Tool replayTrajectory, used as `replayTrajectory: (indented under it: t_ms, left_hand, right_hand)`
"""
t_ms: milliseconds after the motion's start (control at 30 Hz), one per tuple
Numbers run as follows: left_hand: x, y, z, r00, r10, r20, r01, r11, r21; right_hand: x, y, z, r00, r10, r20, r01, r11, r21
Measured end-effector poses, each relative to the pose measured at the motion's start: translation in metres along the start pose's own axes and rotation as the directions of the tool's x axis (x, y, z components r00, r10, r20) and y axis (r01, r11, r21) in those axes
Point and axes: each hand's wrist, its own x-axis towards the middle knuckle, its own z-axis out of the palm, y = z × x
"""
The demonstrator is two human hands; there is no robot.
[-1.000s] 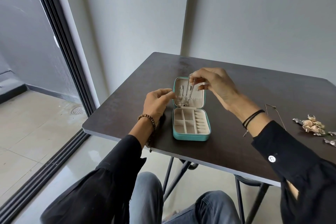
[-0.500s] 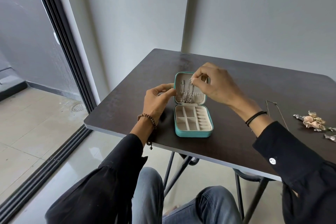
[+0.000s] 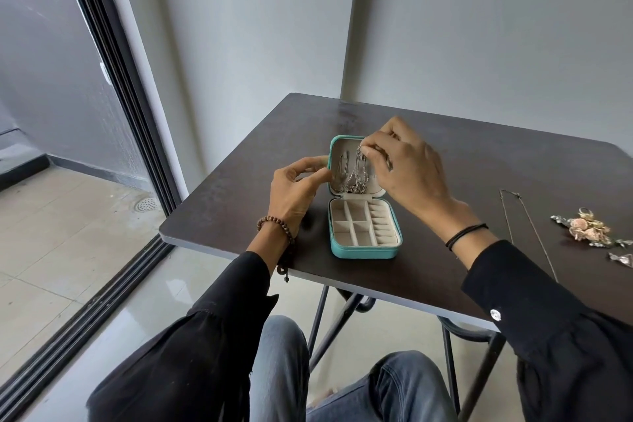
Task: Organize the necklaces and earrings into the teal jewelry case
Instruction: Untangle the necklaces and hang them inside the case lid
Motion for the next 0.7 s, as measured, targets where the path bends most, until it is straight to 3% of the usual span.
replayTrajectory:
  t_ms: [300,700]
  left_hand:
    - [-0.002,0.002,0.0,1.0,-0.006,-0.009,0.006,1.0,-0.025]
    - [-0.002,0.001,0.0,1.0,0.0,0.007,0.0,0.999,-0.039]
  right_hand:
    - [-0.006,-0.001,0.009,0.991,-0.109,-0.076,0.084,0.956,-0.28]
    - [-0.011,-0.005,0.022,0.979,-0.098,-0.179,0.018,0.915,-0.402]
